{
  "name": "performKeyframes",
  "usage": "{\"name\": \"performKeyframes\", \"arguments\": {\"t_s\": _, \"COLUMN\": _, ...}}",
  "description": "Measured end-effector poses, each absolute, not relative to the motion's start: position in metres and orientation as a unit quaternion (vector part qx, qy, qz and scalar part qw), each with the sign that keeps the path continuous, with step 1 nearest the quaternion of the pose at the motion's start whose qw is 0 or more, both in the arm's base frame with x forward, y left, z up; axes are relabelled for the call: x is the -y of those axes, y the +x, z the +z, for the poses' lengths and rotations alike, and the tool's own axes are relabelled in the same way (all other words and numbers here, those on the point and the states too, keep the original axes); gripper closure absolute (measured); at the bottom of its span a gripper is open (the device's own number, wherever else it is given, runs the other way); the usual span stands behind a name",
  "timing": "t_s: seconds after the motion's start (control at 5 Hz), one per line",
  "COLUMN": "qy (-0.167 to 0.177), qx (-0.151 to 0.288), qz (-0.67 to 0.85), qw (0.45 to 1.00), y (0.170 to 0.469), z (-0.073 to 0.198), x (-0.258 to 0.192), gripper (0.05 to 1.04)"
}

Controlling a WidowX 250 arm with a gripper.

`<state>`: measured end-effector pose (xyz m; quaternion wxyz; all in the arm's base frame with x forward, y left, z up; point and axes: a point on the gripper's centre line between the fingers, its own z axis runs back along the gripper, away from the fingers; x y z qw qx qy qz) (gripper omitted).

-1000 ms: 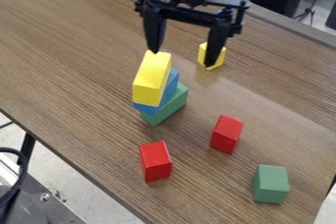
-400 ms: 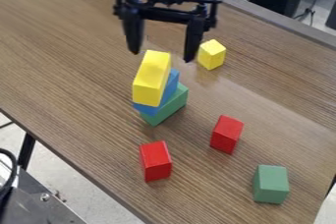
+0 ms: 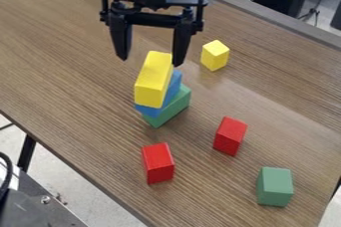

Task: Move the yellow rectangle to the table

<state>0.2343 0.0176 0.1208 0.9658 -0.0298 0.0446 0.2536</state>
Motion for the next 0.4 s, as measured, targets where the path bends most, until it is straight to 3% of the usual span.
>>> {"name": "performKeyframes", "arguments": {"t_s": 0.4, "qy": -0.025, "qx": -0.043, "qz": 0.247, "qw": 0.968, "y": 0.2365, "z": 0.1188, "x": -0.0149, "gripper": 0.083}}
